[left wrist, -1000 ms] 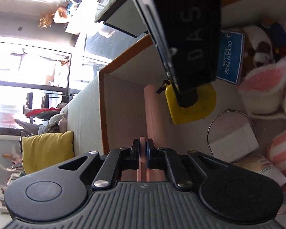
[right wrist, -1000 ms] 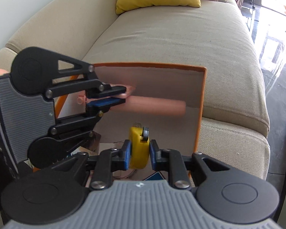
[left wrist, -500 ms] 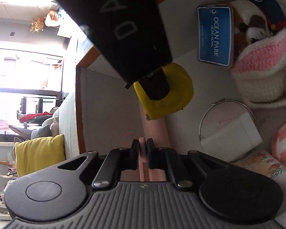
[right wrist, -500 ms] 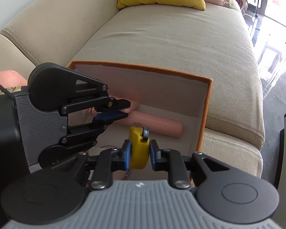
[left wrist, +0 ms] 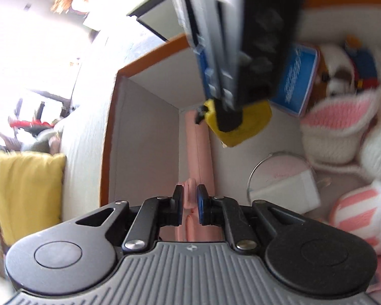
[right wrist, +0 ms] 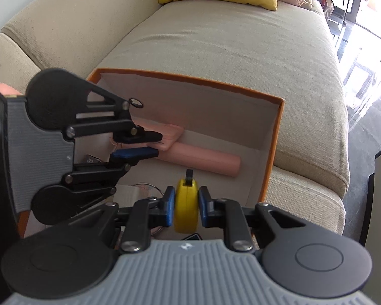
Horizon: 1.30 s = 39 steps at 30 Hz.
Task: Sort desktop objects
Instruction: 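Lower both items into the box and open both grippers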
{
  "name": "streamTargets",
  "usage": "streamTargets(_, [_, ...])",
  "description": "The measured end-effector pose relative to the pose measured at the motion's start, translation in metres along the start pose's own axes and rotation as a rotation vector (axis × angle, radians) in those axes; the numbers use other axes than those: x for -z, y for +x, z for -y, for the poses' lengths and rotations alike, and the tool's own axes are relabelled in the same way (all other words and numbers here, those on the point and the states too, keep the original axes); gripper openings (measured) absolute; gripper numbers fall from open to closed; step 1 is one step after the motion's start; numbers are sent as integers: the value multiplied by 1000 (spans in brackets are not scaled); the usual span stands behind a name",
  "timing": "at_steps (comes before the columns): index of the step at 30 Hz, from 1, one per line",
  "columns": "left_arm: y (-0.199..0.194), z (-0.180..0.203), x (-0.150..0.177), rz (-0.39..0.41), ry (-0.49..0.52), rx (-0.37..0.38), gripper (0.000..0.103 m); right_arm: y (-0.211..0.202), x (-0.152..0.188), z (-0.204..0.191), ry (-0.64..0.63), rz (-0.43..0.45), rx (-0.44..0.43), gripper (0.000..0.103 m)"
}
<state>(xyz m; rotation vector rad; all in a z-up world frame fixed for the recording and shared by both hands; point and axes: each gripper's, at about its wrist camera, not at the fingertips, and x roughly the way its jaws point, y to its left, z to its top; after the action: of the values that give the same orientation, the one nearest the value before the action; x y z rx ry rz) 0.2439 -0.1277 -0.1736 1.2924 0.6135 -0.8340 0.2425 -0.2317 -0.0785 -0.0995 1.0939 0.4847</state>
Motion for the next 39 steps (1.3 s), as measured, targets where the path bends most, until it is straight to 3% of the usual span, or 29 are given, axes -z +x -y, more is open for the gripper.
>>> streamTargets(4, [-22,-23,10,47,-198,35,14,-1,1,-6,3,-8,-28,21])
streamTargets(8, [-44,-38,24,75,-399,20,15,5,2,-15,-1,-19,-41,21])
streamTargets(15, [-74,-49,42,111,-731,-79,17,23,7,-31,-66,-20,94,21])
streamTargets(19, [-104,-51,47,150,-898,-115,20,33,14,-29,-56,-45,115,21])
streamTargets(28, [-117,-35,62,121,-1033,-134,20,39,11,-36,-135,-131,139,21])
streamTargets(39, [-133,-22,86,111,-1162,-149,22,51,-3,-48,-323,-248,183,22])
